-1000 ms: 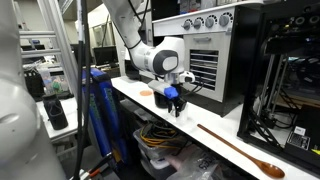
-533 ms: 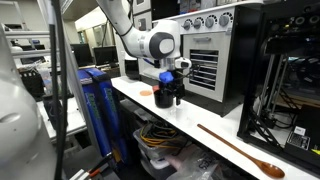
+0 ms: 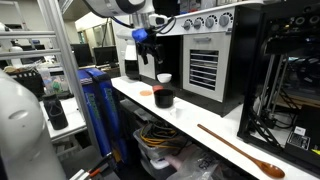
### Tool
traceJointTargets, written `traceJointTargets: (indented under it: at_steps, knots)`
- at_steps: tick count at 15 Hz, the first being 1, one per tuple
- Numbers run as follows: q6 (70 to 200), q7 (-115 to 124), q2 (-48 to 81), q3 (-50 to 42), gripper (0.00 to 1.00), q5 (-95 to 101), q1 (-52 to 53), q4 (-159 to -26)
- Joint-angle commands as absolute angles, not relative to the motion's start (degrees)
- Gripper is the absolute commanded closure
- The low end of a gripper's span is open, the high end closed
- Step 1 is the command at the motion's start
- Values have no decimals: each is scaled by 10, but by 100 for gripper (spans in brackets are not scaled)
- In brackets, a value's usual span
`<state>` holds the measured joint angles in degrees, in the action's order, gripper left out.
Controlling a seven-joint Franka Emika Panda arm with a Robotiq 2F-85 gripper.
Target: Pour the contents of the white cup into the bowl
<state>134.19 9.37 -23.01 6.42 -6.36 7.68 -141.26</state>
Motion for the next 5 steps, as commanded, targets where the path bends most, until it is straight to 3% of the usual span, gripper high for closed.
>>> traceJointTargets:
  at_steps: [1, 5]
  knots:
    - [1334, 108, -297, 85, 0, -70, 87, -1426]
    - [1330, 124, -302, 95, 0, -66, 85, -1414]
